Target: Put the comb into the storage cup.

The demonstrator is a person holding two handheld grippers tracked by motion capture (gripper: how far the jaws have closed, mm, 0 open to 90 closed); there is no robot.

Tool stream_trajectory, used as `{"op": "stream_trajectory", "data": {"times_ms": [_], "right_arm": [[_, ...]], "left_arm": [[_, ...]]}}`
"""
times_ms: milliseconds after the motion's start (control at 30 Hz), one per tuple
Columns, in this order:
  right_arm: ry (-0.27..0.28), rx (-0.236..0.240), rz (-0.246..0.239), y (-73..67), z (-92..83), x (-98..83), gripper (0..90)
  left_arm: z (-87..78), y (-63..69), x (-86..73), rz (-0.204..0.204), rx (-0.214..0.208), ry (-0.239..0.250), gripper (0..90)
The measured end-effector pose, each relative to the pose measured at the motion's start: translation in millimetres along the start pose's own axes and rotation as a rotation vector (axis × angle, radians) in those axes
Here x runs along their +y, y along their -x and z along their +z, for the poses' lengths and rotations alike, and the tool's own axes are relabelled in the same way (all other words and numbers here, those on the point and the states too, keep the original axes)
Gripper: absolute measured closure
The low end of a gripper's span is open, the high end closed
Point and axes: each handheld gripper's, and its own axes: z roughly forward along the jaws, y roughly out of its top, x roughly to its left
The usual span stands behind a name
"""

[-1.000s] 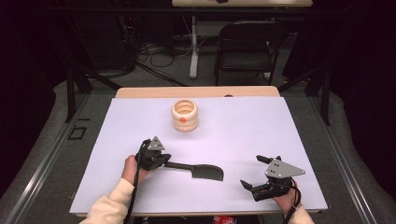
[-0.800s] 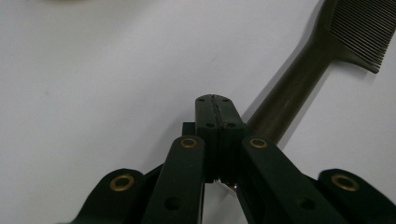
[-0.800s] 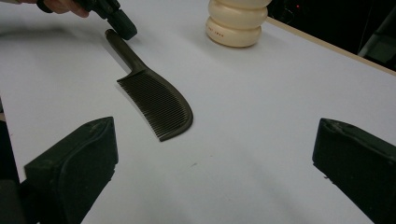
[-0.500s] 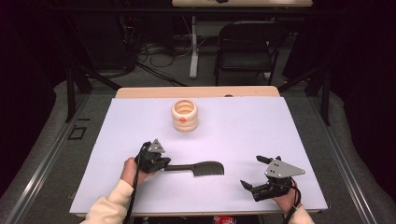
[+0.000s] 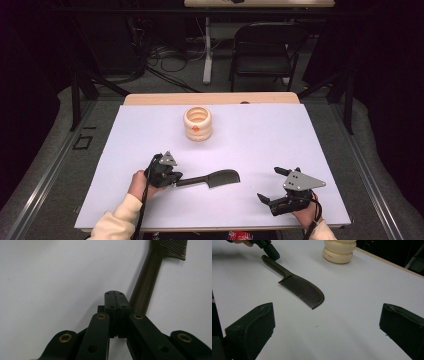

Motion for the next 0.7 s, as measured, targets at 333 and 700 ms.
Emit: {"op": "stream_trajectory", "data": {"times_ms": [333,700], "right_arm": [[-0.004,0.003,0.001,-0.1,0.5,-0.1,0.0],[-0.006,0.001,0.001,-0.1,0.7,-0.2,0.0]], "left_arm": [[0.8,3.1,1.0,0.001,-0.023,-0.032,90.0],[-6.1,0.4,6.2,-0.032,0.025,-0.006,59.1]]}}
